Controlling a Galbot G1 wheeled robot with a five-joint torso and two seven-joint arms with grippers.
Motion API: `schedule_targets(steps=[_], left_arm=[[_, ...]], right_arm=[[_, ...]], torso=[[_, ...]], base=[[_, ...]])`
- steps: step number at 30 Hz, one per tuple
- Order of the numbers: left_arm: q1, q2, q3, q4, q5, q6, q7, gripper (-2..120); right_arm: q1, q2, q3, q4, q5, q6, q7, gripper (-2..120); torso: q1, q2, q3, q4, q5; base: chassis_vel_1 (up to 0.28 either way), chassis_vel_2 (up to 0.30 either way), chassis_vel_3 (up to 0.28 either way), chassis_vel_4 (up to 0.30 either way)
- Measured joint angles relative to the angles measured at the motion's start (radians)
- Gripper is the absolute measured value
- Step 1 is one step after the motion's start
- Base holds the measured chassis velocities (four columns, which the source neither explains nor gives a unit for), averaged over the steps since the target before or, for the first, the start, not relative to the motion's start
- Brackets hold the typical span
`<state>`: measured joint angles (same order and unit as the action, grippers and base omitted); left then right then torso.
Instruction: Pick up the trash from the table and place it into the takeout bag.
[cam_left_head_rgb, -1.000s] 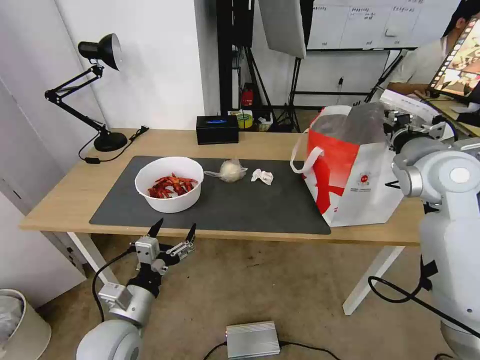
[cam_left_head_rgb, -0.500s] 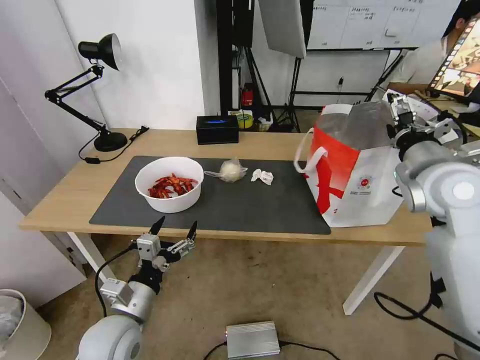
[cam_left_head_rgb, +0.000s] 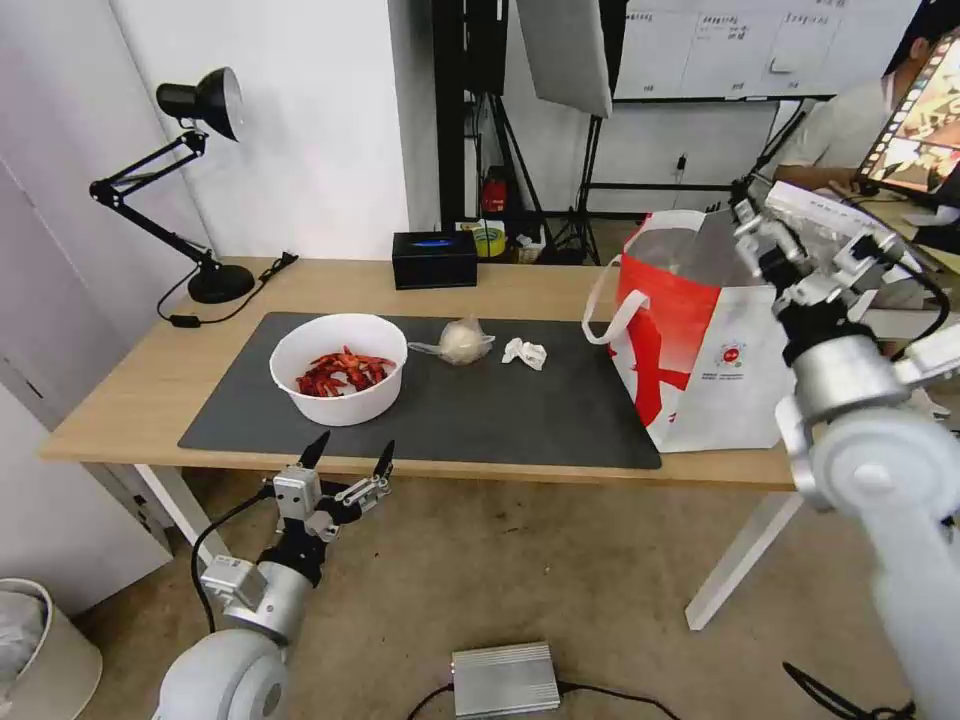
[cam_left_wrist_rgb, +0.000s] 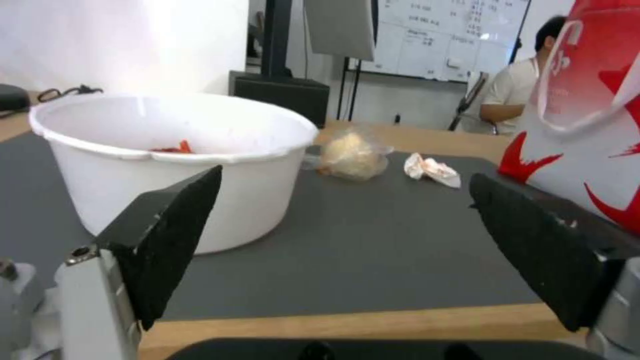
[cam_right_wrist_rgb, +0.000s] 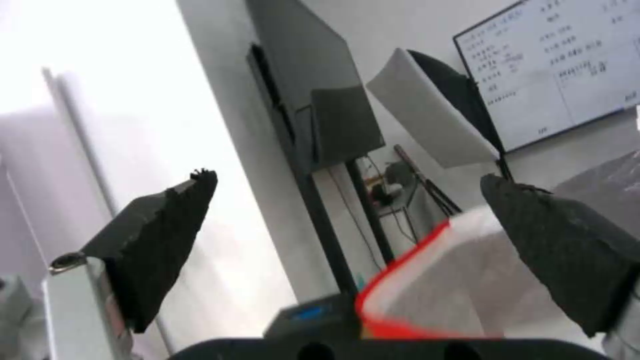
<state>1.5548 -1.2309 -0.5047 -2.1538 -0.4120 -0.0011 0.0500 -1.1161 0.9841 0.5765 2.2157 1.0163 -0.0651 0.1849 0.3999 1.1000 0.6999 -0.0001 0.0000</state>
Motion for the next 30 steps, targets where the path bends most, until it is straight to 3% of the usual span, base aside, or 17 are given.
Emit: schedule_targets(steps=[19, 30], left_arm=[[-0.033, -0.004, -0.023, 0.060, 0.045, -0.022, -0.019, 100], [-0.044, -0.012, -0.024, 0.081, 0.050, -0.027, -0.036, 100]], right_arm=[[-0.337, 0.197, 0.012, 0.025, -0.384, 0.109, -0.100, 100], [-0.439, 0.251, 0.009, -0.013, -0.561, 0.133, -0.098, 100]], torso=[[0.000, 0.000, 0.000, 0.0001, 0.0000], [0.000, 0.000, 0.000, 0.0001, -0.0001]], base=[[0.000, 0.000, 0.000, 0.000], [0.000, 0.000, 0.000, 0.000]])
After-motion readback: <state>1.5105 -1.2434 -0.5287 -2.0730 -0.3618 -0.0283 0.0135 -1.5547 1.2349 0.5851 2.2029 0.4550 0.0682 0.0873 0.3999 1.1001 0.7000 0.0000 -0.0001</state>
